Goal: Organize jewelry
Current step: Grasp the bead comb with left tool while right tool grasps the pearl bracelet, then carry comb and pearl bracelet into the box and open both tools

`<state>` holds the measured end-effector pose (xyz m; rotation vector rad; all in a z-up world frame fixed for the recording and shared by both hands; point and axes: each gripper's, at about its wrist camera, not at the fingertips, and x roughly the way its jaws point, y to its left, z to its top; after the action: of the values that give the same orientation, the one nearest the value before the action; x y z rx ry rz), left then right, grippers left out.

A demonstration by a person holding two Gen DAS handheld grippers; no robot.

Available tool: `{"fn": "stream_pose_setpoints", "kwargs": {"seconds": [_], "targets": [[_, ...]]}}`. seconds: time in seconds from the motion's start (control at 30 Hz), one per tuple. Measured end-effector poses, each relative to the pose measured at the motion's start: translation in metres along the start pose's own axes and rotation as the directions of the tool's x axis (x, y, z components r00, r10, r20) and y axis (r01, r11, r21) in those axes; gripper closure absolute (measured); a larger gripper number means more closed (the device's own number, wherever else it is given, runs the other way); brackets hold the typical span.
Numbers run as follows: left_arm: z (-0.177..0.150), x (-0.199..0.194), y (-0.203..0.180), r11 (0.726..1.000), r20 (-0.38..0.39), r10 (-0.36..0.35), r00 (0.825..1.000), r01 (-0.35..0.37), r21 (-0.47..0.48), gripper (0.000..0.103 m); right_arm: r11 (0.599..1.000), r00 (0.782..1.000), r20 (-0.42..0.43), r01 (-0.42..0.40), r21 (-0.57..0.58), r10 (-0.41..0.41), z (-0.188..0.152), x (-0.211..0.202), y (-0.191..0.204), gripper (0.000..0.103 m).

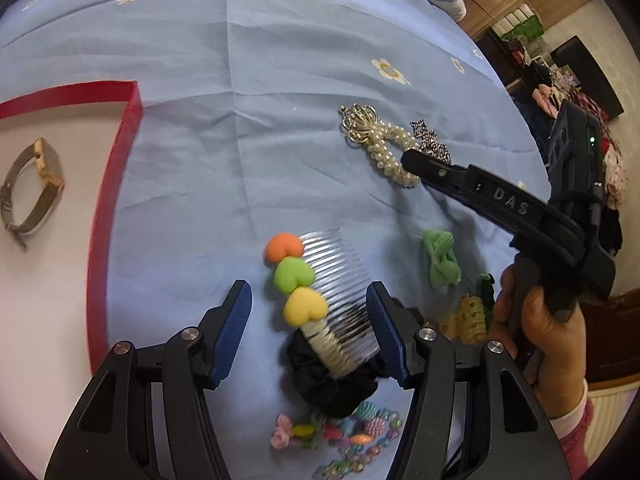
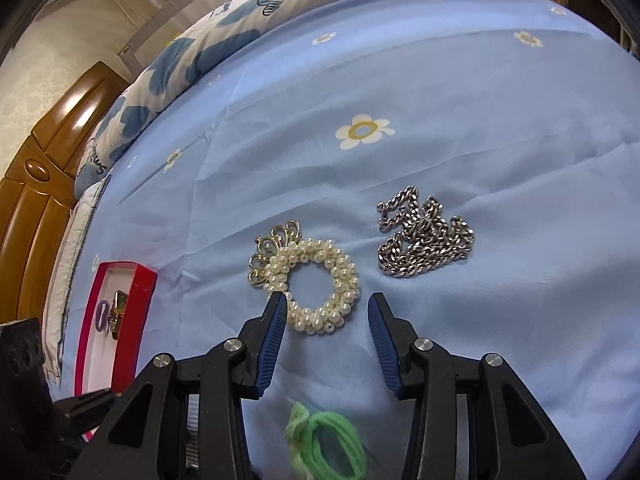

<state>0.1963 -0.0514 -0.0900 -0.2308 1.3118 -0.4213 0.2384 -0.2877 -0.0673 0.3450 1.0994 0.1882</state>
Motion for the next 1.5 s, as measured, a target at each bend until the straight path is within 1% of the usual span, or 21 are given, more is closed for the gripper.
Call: {"fn": "stream_pose_setpoints", "kwargs": {"seconds": [0.03, 0.1, 0.17, 0.2, 0.23, 0.33, 0.4, 0.53, 0.7, 0.93, 1.17, 1.5], "targets": [[0.001, 0.000, 0.000, 1.000, 0.003, 0.001, 1.000, -0.001, 0.001, 0.044, 1.000, 1.000, 0.000, 0.001, -0.001, -0.001, 0.000, 0.001, 0.000, 0.060], [0.002, 0.001, 0.000, 1.000, 0.003, 0.001, 1.000, -0.001, 0.002, 0.046, 1.000, 1.000, 0.003, 0.007, -0.012, -0.007, -0.001, 0.004, 0.001, 0.067], [0.002, 0.001, 0.000, 1.000, 0.006, -0.008, 1.000, 0.008, 0.008, 0.060, 1.000, 1.000, 0.001, 0.000, -0.014, 0.000, 0.000, 0.005, 0.000, 0.080], [0.001, 0.000, 0.000, 1.000, 0.008, -0.014, 1.000, 0.014, 0.009, 0.066, 1.000, 1.000, 0.002, -0.005, -0.012, 0.005, 0.000, 0.006, 0.000, 0.085], [0.002, -0.001, 0.001, 1.000, 0.012, -0.020, 1.000, 0.020, 0.008, 0.071, 1.000, 1.000, 0.001, 0.001, -0.013, -0.001, 0.000, 0.006, -0.001, 0.091], [0.004, -0.007, 0.005, 0.999, 0.031, -0.051, 0.998, 0.051, -0.002, 0.084, 1.000, 1.000, 0.015, -0.003, -0.009, 0.003, -0.002, 0.004, -0.002, 0.092], [0.006, -0.010, 0.007, 0.997, 0.041, -0.072, 0.997, 0.073, -0.011, 0.086, 1.000, 1.000, 0.025, -0.006, -0.010, 0.006, -0.004, 0.001, -0.003, 0.092], [0.004, -0.019, 0.007, 0.997, 0.064, -0.073, 0.995, 0.073, -0.001, 0.087, 1.000, 0.999, 0.048, -0.026, -0.011, 0.026, -0.007, -0.010, 0.000, 0.092], [0.002, -0.032, 0.008, 0.993, 0.090, -0.116, 0.989, 0.118, -0.017, 0.087, 0.999, 0.996, 0.082, -0.044, -0.022, 0.045, -0.009, -0.027, 0.010, 0.092], [-0.003, -0.068, 0.020, 0.988, 0.160, -0.137, 0.978, 0.145, -0.042, 0.088, 0.996, 0.989, 0.124, -0.078, -0.044, 0.083, -0.010, -0.054, 0.029, 0.092], [-0.013, -0.103, 0.045, 0.985, 0.229, -0.129, 0.965, 0.151, -0.082, 0.088, 0.991, 0.983, 0.137, -0.110, -0.073, 0.120, -0.017, -0.069, 0.055, 0.092], [-0.031, -0.138, 0.095, 0.975, 0.302, -0.077, 0.950, 0.135, -0.174, 0.088, 0.975, 0.974, 0.119, -0.177, -0.133, 0.193, -0.032, -0.071, 0.107, 0.092]]}}
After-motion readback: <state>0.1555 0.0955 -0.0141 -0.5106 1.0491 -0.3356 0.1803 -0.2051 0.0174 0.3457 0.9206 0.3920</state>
